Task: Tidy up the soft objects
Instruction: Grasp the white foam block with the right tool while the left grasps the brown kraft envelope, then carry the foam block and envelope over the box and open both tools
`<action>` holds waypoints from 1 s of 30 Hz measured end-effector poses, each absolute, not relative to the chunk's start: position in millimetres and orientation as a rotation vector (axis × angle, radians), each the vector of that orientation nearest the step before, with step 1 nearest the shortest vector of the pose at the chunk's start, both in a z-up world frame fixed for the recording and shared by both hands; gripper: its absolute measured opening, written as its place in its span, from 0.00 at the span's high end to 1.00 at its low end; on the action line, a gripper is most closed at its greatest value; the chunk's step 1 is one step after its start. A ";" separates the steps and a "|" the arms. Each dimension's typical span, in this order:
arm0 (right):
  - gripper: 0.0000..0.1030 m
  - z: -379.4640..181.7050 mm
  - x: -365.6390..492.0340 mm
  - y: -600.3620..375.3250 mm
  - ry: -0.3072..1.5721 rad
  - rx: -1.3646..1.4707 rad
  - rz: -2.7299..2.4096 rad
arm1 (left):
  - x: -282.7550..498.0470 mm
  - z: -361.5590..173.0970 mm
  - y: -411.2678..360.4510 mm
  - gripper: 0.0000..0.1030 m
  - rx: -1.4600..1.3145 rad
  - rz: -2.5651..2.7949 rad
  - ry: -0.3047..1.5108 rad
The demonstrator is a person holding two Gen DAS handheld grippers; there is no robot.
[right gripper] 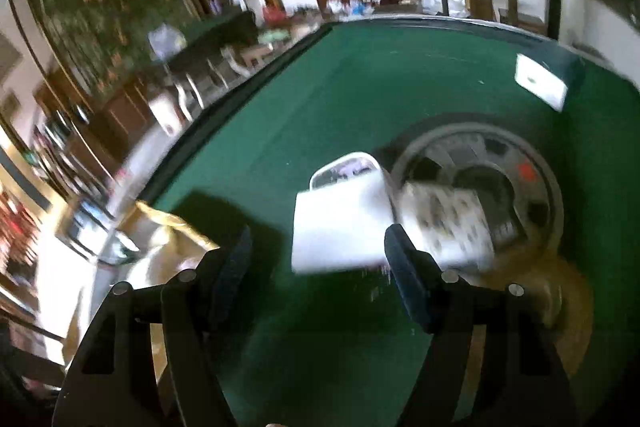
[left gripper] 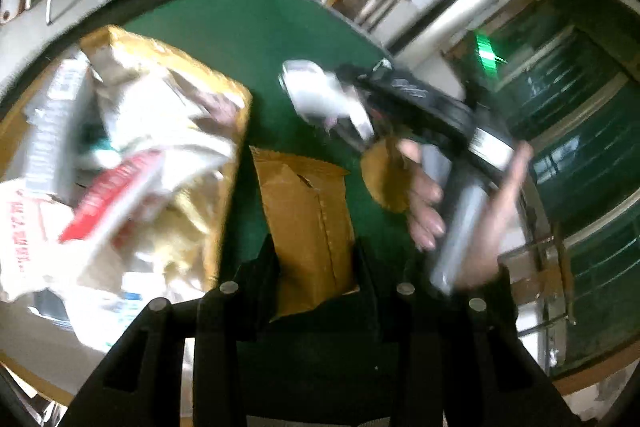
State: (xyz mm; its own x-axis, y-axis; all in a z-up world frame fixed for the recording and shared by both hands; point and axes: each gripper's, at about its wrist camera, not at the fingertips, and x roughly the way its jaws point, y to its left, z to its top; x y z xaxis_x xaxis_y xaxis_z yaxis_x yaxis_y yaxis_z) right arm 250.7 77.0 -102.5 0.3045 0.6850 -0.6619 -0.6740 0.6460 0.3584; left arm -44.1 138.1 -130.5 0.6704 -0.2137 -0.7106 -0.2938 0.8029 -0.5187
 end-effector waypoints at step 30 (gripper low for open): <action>0.87 -70.8 144.1 29.5 0.770 0.182 0.982 | -92.8 -105.3 177.7 0.64 -0.679 0.082 0.719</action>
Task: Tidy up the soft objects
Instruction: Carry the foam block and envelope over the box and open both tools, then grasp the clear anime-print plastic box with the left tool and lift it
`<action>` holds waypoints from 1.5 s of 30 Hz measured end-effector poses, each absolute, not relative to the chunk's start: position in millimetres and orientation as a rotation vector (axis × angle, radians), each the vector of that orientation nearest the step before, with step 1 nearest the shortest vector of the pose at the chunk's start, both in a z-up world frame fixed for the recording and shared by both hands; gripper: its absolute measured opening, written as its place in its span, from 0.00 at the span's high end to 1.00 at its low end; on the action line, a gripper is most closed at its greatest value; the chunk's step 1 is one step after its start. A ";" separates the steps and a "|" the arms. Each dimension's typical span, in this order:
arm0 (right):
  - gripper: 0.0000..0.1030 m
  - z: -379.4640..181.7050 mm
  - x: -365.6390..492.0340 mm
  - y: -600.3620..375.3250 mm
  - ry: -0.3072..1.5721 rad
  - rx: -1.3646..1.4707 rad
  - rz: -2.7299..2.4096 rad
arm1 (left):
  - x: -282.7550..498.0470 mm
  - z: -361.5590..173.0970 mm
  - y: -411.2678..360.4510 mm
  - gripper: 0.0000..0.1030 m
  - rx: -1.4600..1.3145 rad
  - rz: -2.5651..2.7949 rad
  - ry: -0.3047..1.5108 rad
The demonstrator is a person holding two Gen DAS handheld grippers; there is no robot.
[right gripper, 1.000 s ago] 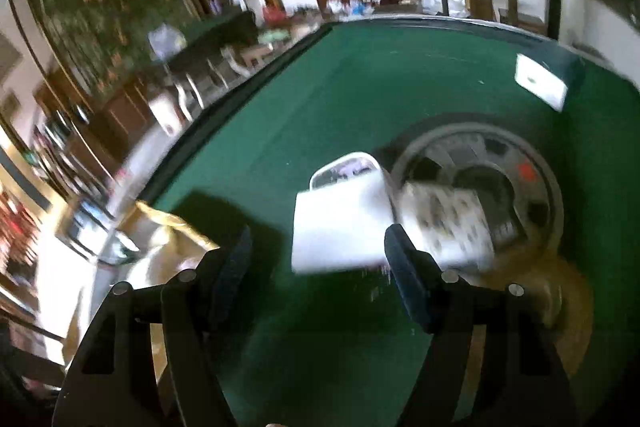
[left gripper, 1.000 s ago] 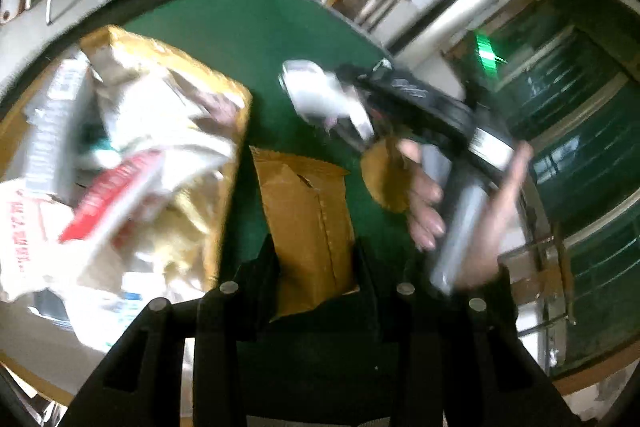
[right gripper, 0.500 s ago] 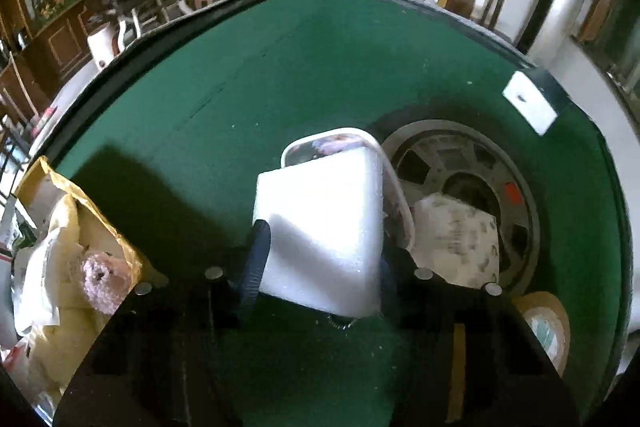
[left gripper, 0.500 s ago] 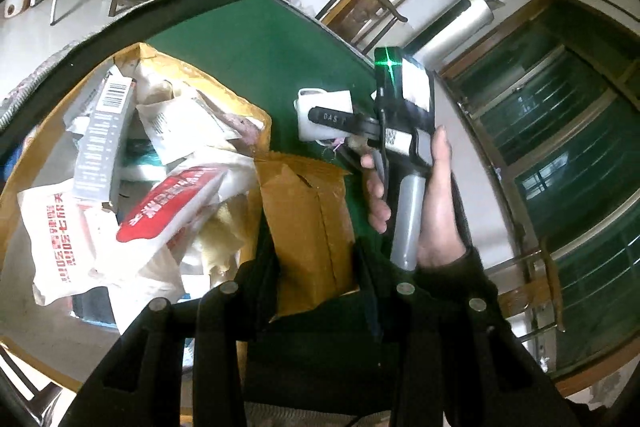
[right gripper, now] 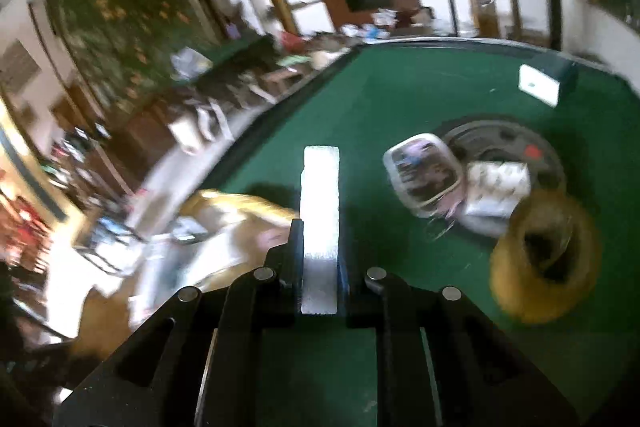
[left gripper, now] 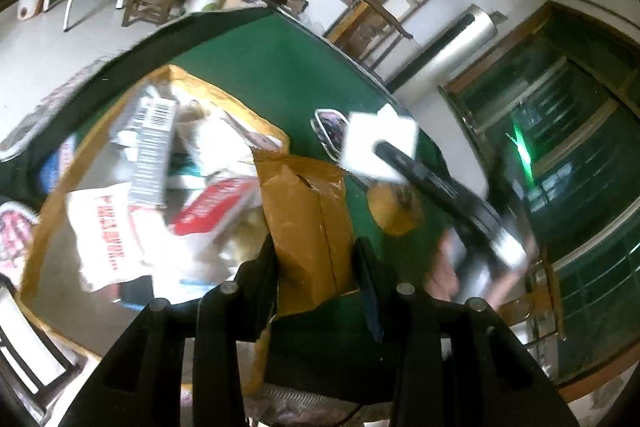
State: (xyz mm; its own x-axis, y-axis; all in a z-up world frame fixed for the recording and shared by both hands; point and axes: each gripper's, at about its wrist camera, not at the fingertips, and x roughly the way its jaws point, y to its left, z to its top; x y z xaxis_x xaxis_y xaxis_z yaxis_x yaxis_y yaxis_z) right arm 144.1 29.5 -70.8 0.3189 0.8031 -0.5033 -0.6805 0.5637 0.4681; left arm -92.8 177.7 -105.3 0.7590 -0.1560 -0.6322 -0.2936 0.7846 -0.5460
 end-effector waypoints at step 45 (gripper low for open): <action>0.46 -82.6 144.4 74.9 0.846 0.202 1.092 | -164.2 -101.8 215.1 0.36 -0.501 0.373 0.696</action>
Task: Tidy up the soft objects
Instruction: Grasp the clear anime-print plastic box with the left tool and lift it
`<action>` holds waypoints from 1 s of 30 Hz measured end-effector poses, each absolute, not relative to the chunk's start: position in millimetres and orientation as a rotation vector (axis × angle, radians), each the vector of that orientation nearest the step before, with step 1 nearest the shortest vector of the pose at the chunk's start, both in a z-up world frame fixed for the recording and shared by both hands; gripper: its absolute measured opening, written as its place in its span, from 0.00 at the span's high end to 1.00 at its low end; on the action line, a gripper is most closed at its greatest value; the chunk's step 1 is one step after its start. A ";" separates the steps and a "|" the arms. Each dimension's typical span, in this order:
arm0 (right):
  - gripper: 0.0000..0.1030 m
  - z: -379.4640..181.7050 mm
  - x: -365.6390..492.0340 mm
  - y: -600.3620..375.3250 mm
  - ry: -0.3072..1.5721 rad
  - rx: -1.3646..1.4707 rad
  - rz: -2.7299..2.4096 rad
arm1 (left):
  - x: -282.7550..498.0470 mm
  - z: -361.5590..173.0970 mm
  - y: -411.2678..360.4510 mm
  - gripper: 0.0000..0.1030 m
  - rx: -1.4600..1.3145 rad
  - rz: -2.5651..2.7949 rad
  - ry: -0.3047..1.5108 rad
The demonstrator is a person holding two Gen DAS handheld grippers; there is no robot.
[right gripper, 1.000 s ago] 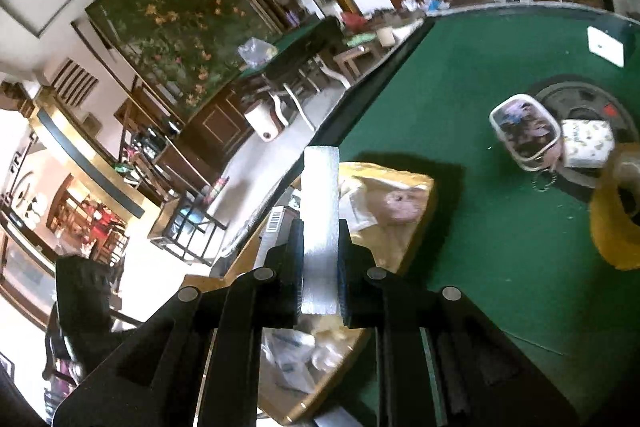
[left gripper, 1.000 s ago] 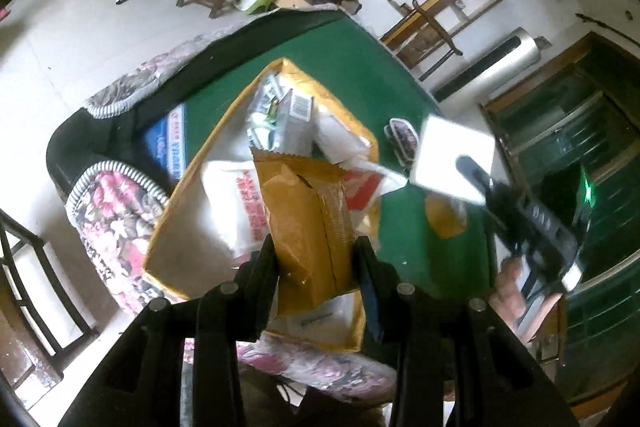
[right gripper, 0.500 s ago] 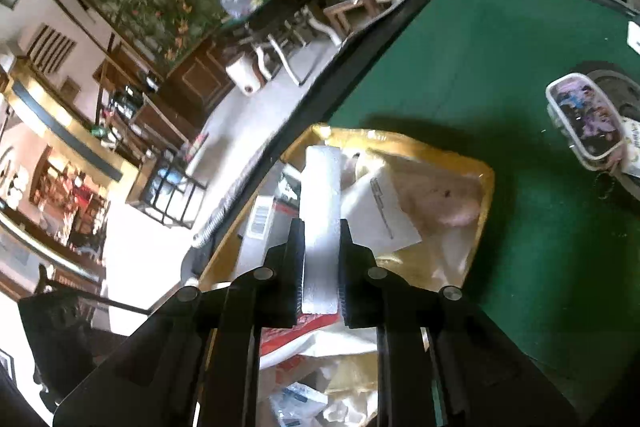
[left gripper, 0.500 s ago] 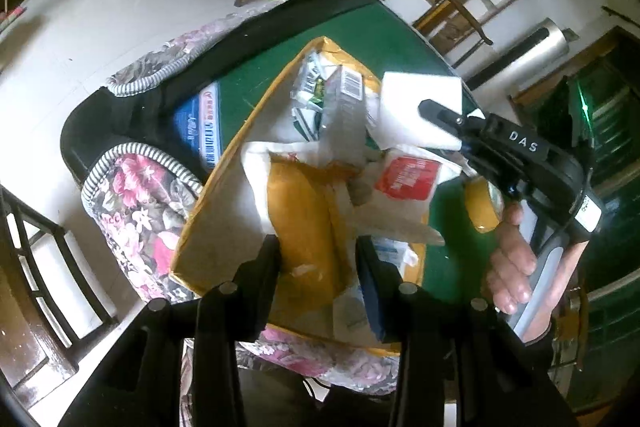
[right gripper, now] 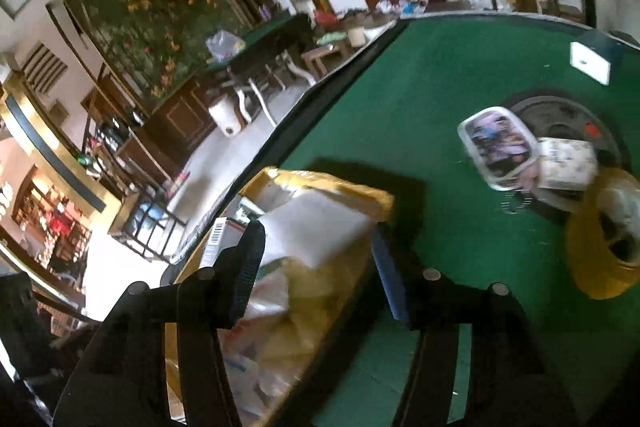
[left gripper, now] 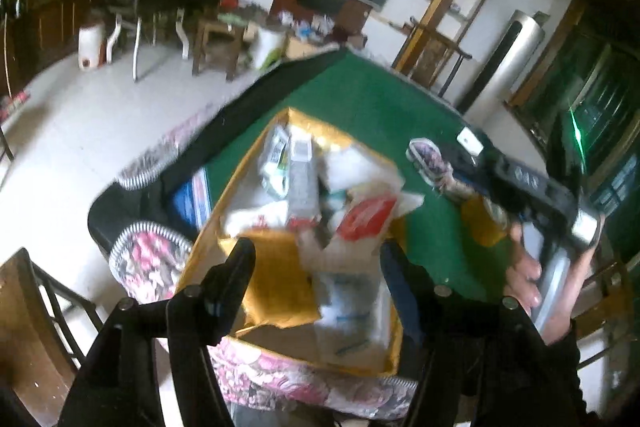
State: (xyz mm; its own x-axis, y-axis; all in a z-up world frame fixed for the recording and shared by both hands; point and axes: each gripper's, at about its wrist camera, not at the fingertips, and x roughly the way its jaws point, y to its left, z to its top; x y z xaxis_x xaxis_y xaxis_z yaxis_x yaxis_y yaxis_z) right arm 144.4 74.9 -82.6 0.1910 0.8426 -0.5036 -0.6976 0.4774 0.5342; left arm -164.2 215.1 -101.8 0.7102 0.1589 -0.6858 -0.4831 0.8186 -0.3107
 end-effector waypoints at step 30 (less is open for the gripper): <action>0.42 -150.3 272.9 -96.2 0.824 0.540 0.796 | 219.9 -179.4 158.1 0.31 -0.625 0.230 1.105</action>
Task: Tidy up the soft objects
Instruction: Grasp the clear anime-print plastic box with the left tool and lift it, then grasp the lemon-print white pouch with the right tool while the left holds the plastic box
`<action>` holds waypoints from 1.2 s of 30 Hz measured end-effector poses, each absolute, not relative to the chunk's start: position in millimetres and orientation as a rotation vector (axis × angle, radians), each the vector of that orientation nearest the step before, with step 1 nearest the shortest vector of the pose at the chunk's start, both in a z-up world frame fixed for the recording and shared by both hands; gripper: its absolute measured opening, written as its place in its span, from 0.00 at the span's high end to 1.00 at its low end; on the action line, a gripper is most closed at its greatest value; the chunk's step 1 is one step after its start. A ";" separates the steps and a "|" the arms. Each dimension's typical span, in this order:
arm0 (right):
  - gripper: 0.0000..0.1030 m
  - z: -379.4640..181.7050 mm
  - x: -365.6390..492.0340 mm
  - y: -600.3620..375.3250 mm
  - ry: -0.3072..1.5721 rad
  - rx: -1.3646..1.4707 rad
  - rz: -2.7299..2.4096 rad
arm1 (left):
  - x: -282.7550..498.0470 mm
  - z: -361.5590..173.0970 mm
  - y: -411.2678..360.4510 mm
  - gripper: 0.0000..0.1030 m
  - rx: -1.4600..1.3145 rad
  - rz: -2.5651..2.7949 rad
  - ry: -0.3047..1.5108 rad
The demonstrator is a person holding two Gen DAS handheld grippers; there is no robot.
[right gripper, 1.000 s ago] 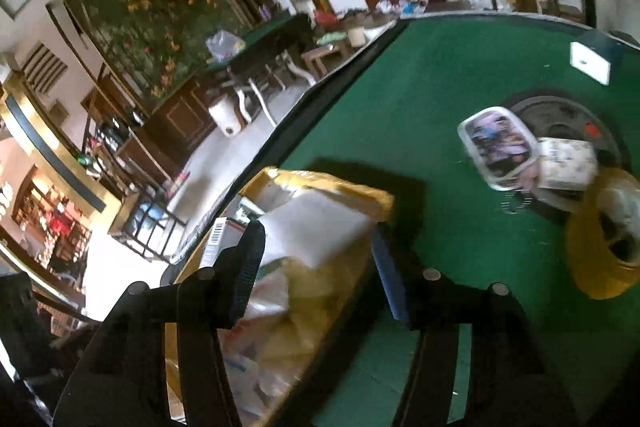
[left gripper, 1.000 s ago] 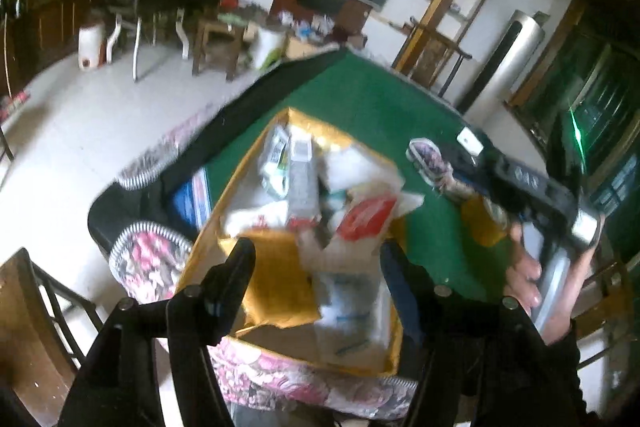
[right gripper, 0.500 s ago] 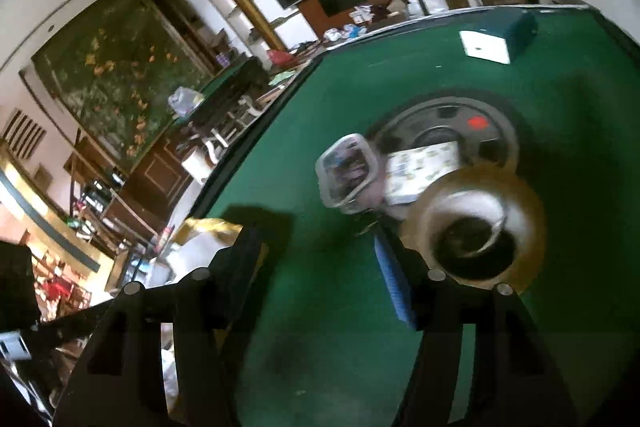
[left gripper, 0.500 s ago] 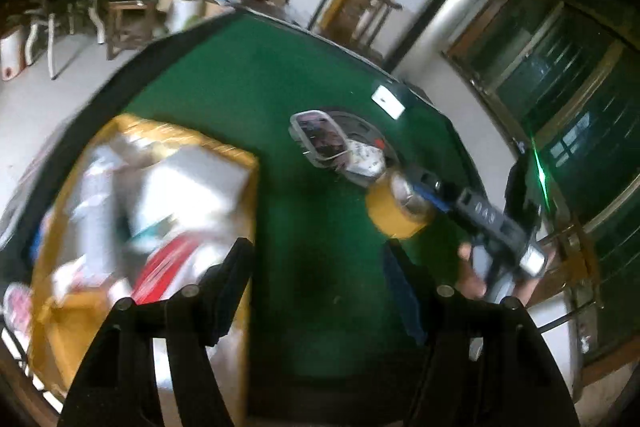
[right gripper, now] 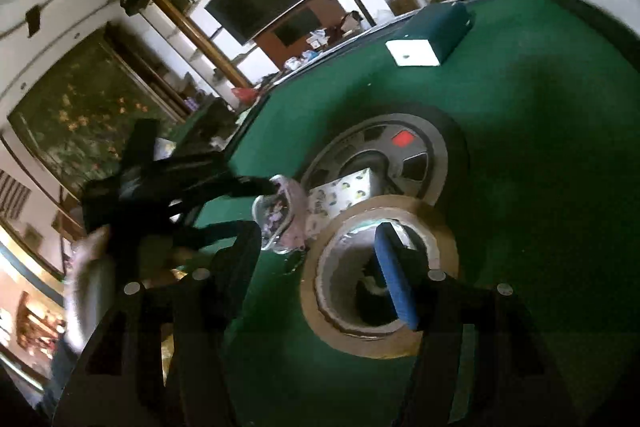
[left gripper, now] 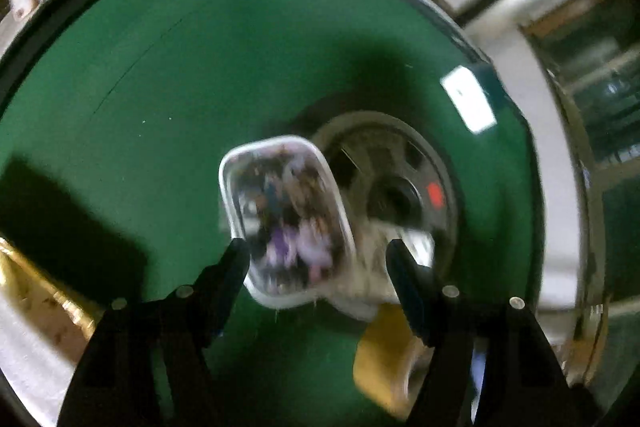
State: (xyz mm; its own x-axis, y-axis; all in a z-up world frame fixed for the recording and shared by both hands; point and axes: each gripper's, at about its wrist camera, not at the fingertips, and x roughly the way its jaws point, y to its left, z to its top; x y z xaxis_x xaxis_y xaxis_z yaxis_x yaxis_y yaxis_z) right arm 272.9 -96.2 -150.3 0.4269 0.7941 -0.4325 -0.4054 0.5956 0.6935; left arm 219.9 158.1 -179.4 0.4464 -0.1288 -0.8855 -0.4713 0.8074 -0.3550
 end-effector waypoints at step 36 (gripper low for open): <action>0.42 -156.6 266.5 -96.3 0.866 0.557 0.815 | 247.1 -209.1 160.4 0.26 -0.542 0.442 1.178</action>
